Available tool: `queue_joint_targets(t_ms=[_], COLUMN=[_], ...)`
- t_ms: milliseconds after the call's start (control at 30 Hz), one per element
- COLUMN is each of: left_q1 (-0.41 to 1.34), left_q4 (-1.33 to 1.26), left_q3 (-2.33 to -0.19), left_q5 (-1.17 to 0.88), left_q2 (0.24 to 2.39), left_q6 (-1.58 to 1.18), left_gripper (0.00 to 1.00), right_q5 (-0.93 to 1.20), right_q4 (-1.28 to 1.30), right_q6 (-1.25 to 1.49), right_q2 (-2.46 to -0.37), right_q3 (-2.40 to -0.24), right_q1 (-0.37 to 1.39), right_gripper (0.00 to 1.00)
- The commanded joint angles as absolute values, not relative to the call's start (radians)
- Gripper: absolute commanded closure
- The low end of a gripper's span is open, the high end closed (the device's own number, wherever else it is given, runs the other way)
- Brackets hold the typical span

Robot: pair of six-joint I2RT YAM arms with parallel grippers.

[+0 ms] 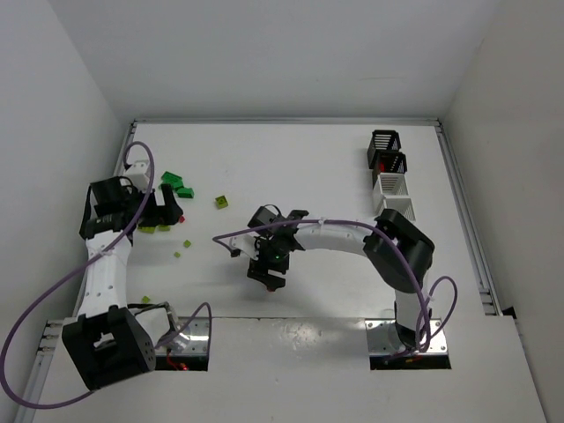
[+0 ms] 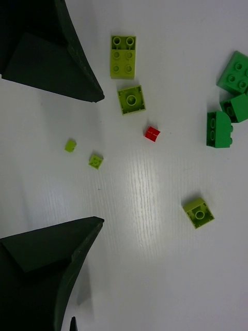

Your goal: Sort the legos into containers by color

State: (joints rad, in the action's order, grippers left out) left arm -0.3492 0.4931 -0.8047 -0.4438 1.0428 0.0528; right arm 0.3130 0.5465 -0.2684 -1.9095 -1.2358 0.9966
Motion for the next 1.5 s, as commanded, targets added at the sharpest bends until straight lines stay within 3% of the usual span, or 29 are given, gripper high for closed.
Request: queue_joint_targets(t_ms=[0,333,533,633,833,967,1067,1200,1467], left_q1=[-0.362,-0.362,-0.362,-0.362,-0.35,-0.275,-0.21,-0.115,-0.084], left_q4=[0.486,0.486,0.468,0.468,0.477,0.48,0.417,0.429,0.502], left_q3=[-0.824,-0.844,-0.833,-0.853,-0.906,-0.959,-0.959,-1.041,-1.104], left_q5=[-0.446,-0.436,-0.445,-0.445,-0.472,-0.381,-0.28,-0.148,-0.196], left_q2=[1.057,1.106,1.127,1.138,1.193,1.241,1.265,1.333,1.362], left_q6=[0.064,0.106,0.106,0.126,0.169,0.181,0.154,0.133,0.156], left_gripper=[0.0,0.0,0.0,0.0,0.0,0.0,0.0,0.0,0.0], right_q5=[0.328,0.319,0.31,0.319,0.279,0.229,0.163,0.163,0.198], right_q4=[0.543,0.517,0.517,0.528,0.661,0.781,0.762,0.762,0.733], right_q6=[-0.249,-0.238,-0.249,-0.258,-0.304,-0.27,-0.25,-0.203,-0.123], right_q2=[-1.948,-1.99,-2.01,-2.0,-1.833,-1.781,-1.734,-1.755,-1.908], right_q3=[-1.269,-1.267,-1.285,-1.276,-1.36,-1.434,-1.405,-1.457,-1.698], right_q1=[0.997,1.015,1.015,1.006,0.895,0.728,0.605,0.289,-0.047], right_gripper=[0.27,0.31,0.52,0.67,0.9,1.0,1.0,1.0,1.0])
